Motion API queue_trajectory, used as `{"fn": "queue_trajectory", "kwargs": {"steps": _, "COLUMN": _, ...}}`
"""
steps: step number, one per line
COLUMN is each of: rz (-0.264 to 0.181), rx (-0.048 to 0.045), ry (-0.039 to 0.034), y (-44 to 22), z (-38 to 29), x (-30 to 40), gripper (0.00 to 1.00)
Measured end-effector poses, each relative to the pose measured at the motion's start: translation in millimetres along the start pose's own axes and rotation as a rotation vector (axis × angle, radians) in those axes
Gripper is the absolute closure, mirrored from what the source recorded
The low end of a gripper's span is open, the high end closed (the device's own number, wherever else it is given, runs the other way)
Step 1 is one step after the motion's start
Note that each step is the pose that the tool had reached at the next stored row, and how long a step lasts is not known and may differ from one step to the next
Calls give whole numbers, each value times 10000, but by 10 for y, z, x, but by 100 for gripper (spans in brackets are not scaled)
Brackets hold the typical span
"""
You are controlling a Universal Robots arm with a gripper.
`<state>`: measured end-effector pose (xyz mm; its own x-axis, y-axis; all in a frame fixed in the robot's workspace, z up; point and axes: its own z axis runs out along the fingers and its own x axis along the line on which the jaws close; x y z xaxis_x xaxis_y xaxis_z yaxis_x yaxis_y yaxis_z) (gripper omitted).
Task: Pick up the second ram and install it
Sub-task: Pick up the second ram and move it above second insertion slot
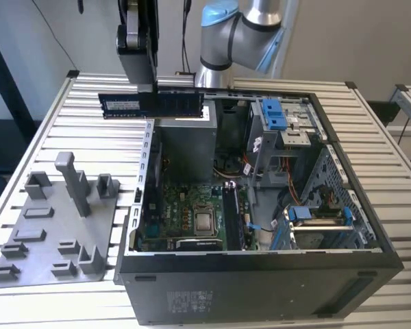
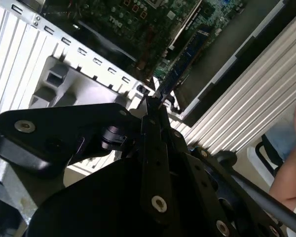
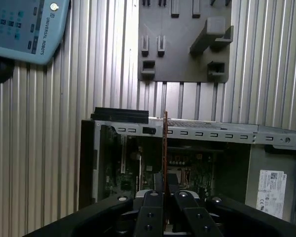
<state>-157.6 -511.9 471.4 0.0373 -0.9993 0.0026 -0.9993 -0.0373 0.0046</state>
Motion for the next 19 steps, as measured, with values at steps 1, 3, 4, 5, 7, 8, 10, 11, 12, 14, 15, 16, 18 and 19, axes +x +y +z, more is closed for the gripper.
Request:
{"fn": "queue_trajectory", "kwargs": {"steps": 1, "rz": 1, "rx": 0, "ry": 0, "y": -21, "z": 1, "x": 1, "gripper": 86}}
{"fn": "queue_trajectory", "kwargs": {"steps": 3, "rz": 0, "rx": 0, "ry": 0, "y": -65, "z": 4, "x": 2, "gripper": 86}}
{"fn": "queue_trajectory", "kwargs": {"steps": 4, "rz": 0, "rx": 1, "ry": 0, "y": -88, "z": 6, "x": 3, "gripper": 86}}
{"fn": "queue_trajectory", "kwargs": {"steps": 5, "rz": 0, "rx": 1, "ry": 0, "y": -110, "z": 7, "x": 4, "gripper": 86}}
{"fn": "queue_trajectory", "kwargs": {"steps": 7, "rz": 0, "rx": 1, "ry": 0, "y": -157, "z": 11, "x": 6, "gripper": 86}}
{"fn": "queue_trajectory", "kwargs": {"steps": 8, "rz": 0, "rx": 0, "ry": 0, "y": -181, "z": 13, "x": 7, "gripper": 86}}
{"fn": "queue_trajectory", "kwargs": {"steps": 10, "rz": 1, "rx": 0, "ry": 1, "y": -233, "z": 18, "x": 9, "gripper": 86}}
{"fn": "queue_trajectory", "kwargs": {"steps": 11, "rz": 0, "rx": 0, "ry": 1, "y": -263, "z": 21, "x": 10, "gripper": 86}}
{"fn": "queue_trajectory", "kwargs": {"steps": 12, "rz": 0, "rx": 0, "ry": 1, "y": -293, "z": 24, "x": 11, "gripper": 86}}
{"fn": "queue_trajectory", "kwargs": {"steps": 14, "rz": 0, "rx": 0, "ry": 0, "y": -349, "z": 29, "x": 13, "gripper": 86}}
{"fn": "queue_trajectory", "kwargs": {"steps": 15, "rz": 1, "rx": 0, "ry": 0, "y": -377, "z": 32, "x": 14, "gripper": 86}}
{"fn": "queue_trajectory", "kwargs": {"steps": 16, "rz": 1, "rx": 0, "ry": 0, "y": -403, "z": 34, "x": 15, "gripper": 86}}
{"fn": "queue_trajectory", "kwargs": {"steps": 18, "rz": 0, "rx": 0, "ry": 0, "y": -452, "z": 38, "x": 17, "gripper": 86}}
{"fn": "queue_trajectory", "kwargs": {"steps": 19, "rz": 0, "rx": 0, "ry": 0, "y": -478, "z": 41, "x": 18, "gripper": 86}}
